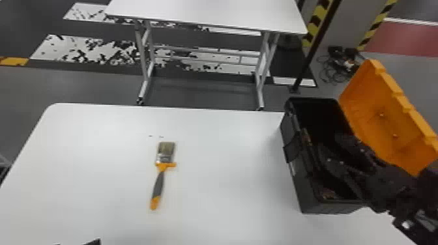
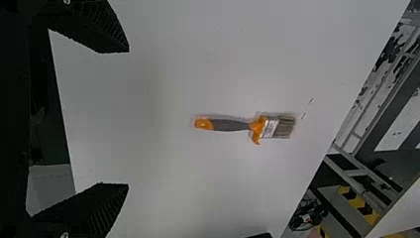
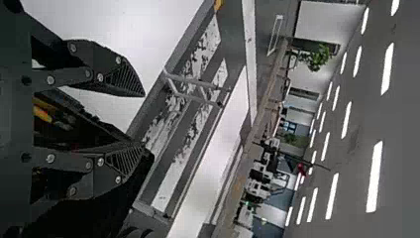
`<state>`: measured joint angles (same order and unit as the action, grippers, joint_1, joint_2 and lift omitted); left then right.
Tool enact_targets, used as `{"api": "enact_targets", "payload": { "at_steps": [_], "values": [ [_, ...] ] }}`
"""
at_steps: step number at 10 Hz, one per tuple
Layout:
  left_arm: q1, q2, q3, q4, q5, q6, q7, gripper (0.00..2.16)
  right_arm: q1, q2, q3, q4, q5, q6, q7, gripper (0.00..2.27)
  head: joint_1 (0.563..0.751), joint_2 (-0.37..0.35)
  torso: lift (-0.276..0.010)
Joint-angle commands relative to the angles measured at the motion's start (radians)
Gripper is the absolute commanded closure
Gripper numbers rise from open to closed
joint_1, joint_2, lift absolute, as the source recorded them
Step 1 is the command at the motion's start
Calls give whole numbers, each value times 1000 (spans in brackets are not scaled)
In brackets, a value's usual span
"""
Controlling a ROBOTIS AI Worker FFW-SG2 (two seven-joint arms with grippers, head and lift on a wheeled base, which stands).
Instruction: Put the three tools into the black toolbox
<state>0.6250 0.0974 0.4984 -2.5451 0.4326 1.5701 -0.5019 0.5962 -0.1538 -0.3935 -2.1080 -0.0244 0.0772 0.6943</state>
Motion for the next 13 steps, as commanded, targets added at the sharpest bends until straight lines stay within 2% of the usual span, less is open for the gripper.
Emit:
{"api": "enact_targets", "payload": {
  "at_steps": [1, 2, 3, 5, 7, 8, 9, 10, 11, 13],
  "values": [
    [-10, 1, -8, -11, 0, 1, 11, 29, 25, 8, -10, -121, -147, 211, 21, 63, 695, -111, -51],
    [-11, 1, -26, -20, -3, 1, 40, 29, 37, 22, -5, -167, -215, 275, 34, 63, 695, -88, -51],
    [-24, 1, -57, -20, -23, 1, 71, 33, 50, 43, 19, -193, -235, 306, 42, 63, 695, -71, -51],
    [-65, 4, -130, 12, -92, 1, 117, 36, 79, 68, 97, -193, -255, 327, 57, 63, 695, 0, -51],
    [-80, 2, -215, 31, -196, 1, 204, 36, 82, 68, 209, -179, -255, 336, 56, 63, 695, 110, -51],
    [-94, 2, -281, 42, -267, 1, 221, 36, 88, 69, 245, -172, -253, 330, 54, 63, 695, 142, -51],
    [-102, 2, -307, 55, -281, 1, 229, 36, 96, 79, 263, -159, -250, 309, 50, 66, 695, 205, -51],
    [-128, 2, -342, 80, -302, 1, 238, 36, 99, 83, 266, -153, -250, 299, 47, 66, 695, 226, -51],
    [-169, 2, -386, 105, -344, 1, 243, 49, 105, 82, 269, -153, -247, 287, 47, 66, 695, 227, -51],
    [-272, 1, -428, 161, -368, 1, 253, 66, 116, 82, 265, -162, -247, 278, 45, 70, 695, 200, -51]
  ]
}}
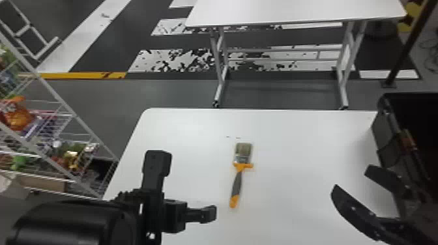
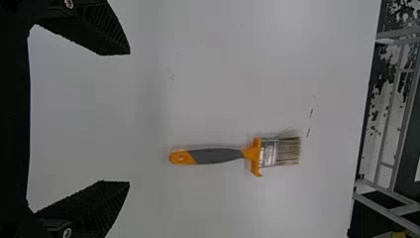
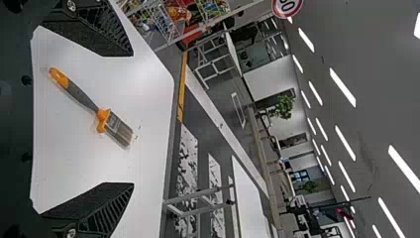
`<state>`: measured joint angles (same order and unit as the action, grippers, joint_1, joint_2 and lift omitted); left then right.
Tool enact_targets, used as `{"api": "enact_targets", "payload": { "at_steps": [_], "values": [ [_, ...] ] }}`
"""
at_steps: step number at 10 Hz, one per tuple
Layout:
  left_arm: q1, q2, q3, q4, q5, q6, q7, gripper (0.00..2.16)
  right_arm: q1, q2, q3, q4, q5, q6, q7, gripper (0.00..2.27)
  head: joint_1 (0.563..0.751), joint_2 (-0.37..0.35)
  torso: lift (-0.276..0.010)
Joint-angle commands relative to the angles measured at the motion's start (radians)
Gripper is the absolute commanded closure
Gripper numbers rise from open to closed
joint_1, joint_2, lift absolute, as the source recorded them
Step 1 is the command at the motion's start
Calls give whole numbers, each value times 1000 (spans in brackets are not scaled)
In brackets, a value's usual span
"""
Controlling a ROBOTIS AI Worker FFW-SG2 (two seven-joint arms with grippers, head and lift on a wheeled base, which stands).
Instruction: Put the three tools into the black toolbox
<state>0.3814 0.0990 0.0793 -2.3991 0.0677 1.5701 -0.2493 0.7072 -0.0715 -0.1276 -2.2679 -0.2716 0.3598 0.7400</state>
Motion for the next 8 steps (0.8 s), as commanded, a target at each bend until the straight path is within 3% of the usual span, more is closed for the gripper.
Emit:
{"api": "enact_targets", "payload": {
  "at_steps": [1, 4, 5, 8],
  "values": [
    [-79, -1, -27, 49, -23, 1, 2, 66, 8, -1, -1, -4, 0, -11, 1, 73, 695, 181, -51],
    [-179, -4, -98, 207, -68, 1, 2, 70, 9, -1, -3, -4, 2, -23, 1, 76, 695, 154, -51],
    [-216, -7, -138, 259, -103, 1, 7, 70, 8, -1, -3, -4, 8, -23, -1, 76, 695, 143, -51],
    [-348, -28, -196, 434, -123, 1, 41, 66, 3, -2, -3, -2, 20, -23, -4, 76, 695, 110, -51]
  ]
}}
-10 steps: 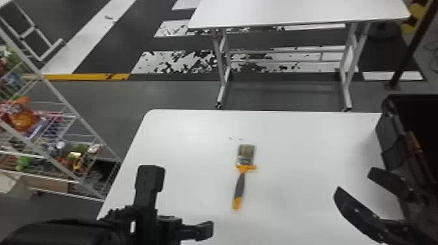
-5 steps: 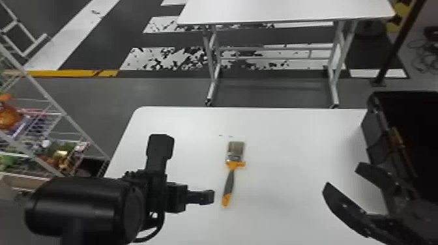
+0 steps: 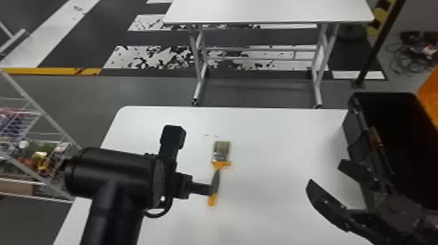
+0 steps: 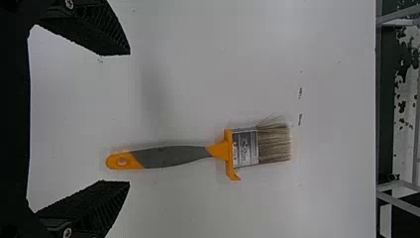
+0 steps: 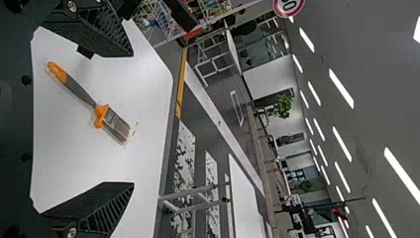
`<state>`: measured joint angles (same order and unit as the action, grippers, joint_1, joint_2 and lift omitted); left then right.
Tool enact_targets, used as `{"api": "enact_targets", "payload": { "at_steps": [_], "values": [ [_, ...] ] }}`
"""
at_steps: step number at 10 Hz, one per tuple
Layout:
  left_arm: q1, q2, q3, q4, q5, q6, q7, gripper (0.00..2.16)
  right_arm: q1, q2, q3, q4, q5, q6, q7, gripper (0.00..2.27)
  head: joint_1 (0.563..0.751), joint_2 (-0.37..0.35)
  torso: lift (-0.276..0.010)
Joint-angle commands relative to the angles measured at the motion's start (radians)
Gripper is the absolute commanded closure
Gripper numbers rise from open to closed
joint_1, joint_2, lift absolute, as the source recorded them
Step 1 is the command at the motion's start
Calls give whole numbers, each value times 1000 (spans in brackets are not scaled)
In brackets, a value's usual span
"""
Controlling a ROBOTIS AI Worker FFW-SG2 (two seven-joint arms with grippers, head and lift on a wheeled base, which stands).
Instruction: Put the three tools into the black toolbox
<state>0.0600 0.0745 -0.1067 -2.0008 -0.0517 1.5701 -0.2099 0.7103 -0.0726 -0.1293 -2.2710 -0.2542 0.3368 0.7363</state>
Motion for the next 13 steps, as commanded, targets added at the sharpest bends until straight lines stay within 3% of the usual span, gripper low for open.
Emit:
{"api": "enact_targets", "payload": {
  "at_steps": [1, 4, 8, 13],
  "values": [
    [-60, -22, -28, 94, -22, 1, 7, 66, -3, -3, -3, 4, 3, 0, 0, 76, 695, 101, -51],
    [-118, -73, -62, 189, -47, 1, 30, 80, -9, -10, -6, 8, 4, -9, 0, 76, 695, 64, -51],
    [-180, -77, -90, 309, -65, 1, 86, 83, -8, -16, -38, 8, -20, -15, 5, 76, 695, 35, -51],
    [-187, -77, -80, 370, -45, 1, 86, 83, 8, -24, -61, 5, -40, -52, 18, 76, 695, 31, -51]
  ]
}}
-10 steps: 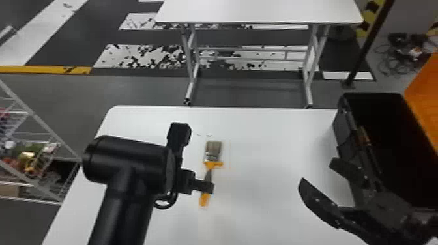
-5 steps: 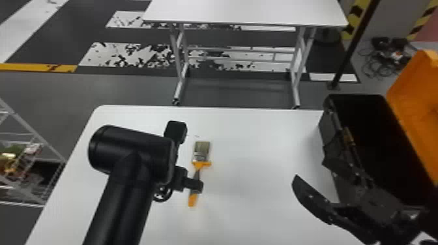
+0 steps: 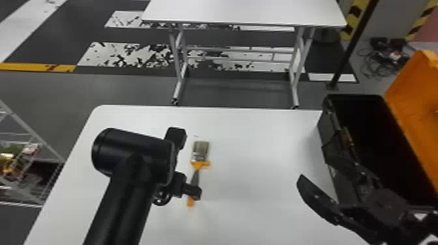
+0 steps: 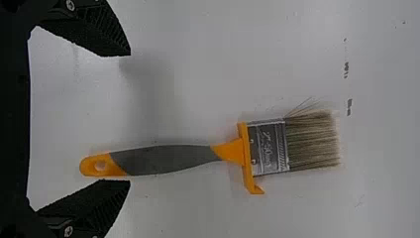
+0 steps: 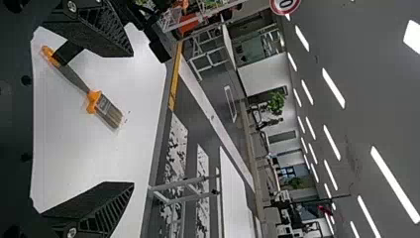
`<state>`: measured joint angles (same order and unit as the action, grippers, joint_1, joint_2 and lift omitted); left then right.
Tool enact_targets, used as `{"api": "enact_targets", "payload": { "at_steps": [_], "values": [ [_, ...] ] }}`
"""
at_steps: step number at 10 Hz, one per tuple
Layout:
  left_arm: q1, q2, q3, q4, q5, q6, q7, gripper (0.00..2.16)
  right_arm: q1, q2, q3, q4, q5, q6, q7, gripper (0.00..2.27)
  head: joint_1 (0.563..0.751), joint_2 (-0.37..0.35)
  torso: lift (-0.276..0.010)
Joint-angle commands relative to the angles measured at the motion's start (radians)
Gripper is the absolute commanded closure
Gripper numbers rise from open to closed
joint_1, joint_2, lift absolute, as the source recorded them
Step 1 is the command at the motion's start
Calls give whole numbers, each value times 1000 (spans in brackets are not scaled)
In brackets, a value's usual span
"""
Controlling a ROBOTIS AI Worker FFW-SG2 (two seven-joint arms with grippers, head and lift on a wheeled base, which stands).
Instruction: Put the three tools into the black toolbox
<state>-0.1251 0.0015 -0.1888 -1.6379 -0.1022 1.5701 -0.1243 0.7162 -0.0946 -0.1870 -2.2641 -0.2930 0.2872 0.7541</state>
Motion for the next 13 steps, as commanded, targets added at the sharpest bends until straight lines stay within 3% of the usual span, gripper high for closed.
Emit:
{"api": "enact_targets", "payload": {
  "at_steps": [1, 4, 8, 13],
  "values": [
    [-8, -4, 6, 21, 13, 1, 0, 83, 8, -2, -14, -3, -6, -3, 4, 76, 695, 26, -51],
    [-24, -4, 60, 21, 70, 1, -9, 80, 14, -2, -25, -6, -8, -3, 11, 76, 695, 7, -51],
    [-45, -4, 62, 41, 78, 1, -6, 80, 8, -2, -6, -6, -2, -6, 11, 76, 695, 6, -51],
    [-91, -4, 17, 107, 68, 1, 6, 80, -11, -2, -2, 3, 0, -3, 10, 80, 695, 16, -51]
  ]
}}
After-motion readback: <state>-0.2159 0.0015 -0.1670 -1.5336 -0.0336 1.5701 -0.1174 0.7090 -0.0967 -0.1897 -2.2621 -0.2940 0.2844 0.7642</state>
